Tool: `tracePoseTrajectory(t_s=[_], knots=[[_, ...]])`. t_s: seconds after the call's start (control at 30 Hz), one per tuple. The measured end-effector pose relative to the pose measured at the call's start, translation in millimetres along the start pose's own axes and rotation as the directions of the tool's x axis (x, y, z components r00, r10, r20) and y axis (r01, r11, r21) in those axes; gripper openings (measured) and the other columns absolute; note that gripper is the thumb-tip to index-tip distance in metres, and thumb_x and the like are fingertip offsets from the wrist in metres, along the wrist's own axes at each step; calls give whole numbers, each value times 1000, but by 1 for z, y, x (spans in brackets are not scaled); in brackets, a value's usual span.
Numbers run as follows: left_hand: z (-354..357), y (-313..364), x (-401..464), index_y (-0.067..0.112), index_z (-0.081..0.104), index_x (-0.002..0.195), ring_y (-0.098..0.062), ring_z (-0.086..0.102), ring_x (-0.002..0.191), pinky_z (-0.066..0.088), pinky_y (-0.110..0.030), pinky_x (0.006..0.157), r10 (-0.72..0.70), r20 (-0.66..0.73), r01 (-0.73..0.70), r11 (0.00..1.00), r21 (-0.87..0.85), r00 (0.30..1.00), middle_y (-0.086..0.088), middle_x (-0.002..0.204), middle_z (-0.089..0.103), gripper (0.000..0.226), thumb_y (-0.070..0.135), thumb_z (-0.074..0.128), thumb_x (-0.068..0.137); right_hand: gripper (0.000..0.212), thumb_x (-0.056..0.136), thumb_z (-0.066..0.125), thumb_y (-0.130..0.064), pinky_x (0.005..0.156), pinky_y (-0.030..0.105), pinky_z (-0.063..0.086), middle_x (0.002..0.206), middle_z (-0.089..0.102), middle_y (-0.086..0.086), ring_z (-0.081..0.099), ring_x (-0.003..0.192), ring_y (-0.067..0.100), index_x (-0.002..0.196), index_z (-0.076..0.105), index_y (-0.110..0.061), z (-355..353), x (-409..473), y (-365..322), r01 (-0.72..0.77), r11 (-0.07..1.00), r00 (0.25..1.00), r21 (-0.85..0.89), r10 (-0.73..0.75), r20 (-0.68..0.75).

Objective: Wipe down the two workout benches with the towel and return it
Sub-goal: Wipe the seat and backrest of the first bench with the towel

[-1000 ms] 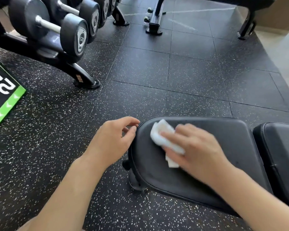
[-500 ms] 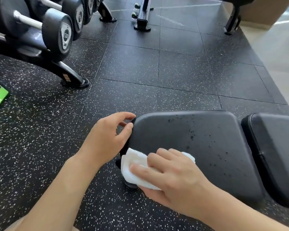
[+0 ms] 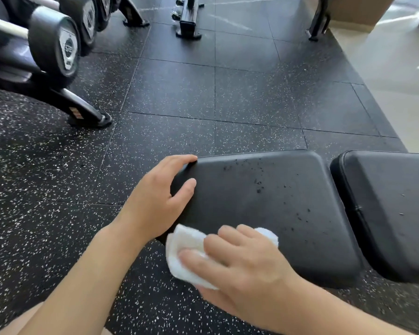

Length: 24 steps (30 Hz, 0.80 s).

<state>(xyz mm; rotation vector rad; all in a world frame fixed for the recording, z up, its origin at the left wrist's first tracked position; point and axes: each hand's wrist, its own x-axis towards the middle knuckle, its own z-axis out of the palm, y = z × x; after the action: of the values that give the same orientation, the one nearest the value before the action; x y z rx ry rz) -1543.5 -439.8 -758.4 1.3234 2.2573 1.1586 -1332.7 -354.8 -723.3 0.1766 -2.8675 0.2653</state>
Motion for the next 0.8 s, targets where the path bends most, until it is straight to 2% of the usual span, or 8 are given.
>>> tracePoseTrajectory(t_s=[0.1,0.23,0.37,0.43,0.57,0.63,0.7,0.8], knots=[[0,1,0,28,56,142,-2,52,129,38,-24,110,-7,4,7,1000,9,1000,18,137,58,43,21,62,100,26,98,65,-36,58,37,42,81,56,1,47,69,23,115,76,-19,-2,2,25,33,999,999,1,-33,-29],[-1,5,-3,26,56,143,0,51,129,34,-15,110,-25,0,25,1000,15,1000,16,139,58,44,21,61,100,31,99,63,-37,67,42,51,84,60,5,56,76,30,119,76,-17,-12,17,73,-224,974,968,23,226,-110],[-4,5,-6,26,56,143,0,51,130,36,-20,111,-37,-2,37,999,11,999,18,139,58,43,21,60,101,23,98,67,-38,68,43,51,82,55,-2,55,80,27,114,74,-23,-12,28,83,-364,931,920,19,362,-151],[-5,2,-8,27,56,143,1,51,131,37,-22,112,-45,-5,45,999,9,999,19,139,58,42,20,58,102,26,97,67,-39,68,42,49,83,56,-2,55,79,27,116,73,-22,-7,31,68,-318,948,938,-12,313,-152],[-8,-4,-8,31,57,143,2,52,130,40,-25,110,-85,-19,85,996,-8,996,22,138,59,42,28,49,102,31,102,58,-41,61,35,39,83,53,-2,45,73,21,120,71,-19,6,29,35,-123,992,992,18,123,-38],[-7,-4,-7,30,57,143,3,52,129,39,-24,110,-85,-22,85,996,-2,996,21,137,60,45,31,47,99,31,101,58,-41,61,36,40,83,54,-2,48,74,22,120,71,-20,3,29,43,-117,993,992,-26,116,-45],[-6,-2,-7,30,57,143,3,52,129,39,-23,110,-72,-27,72,997,13,997,21,137,59,43,30,49,101,33,97,63,-40,65,40,46,87,58,0,58,80,27,123,70,-22,-5,33,65,-235,966,971,-108,227,-79],[-2,3,-6,30,56,142,1,51,129,39,-25,110,-46,-22,47,999,22,999,23,136,57,41,32,54,101,28,98,61,-43,74,39,44,90,58,-2,62,93,28,119,68,-27,-18,38,107,-527,830,849,-181,507,-145]])
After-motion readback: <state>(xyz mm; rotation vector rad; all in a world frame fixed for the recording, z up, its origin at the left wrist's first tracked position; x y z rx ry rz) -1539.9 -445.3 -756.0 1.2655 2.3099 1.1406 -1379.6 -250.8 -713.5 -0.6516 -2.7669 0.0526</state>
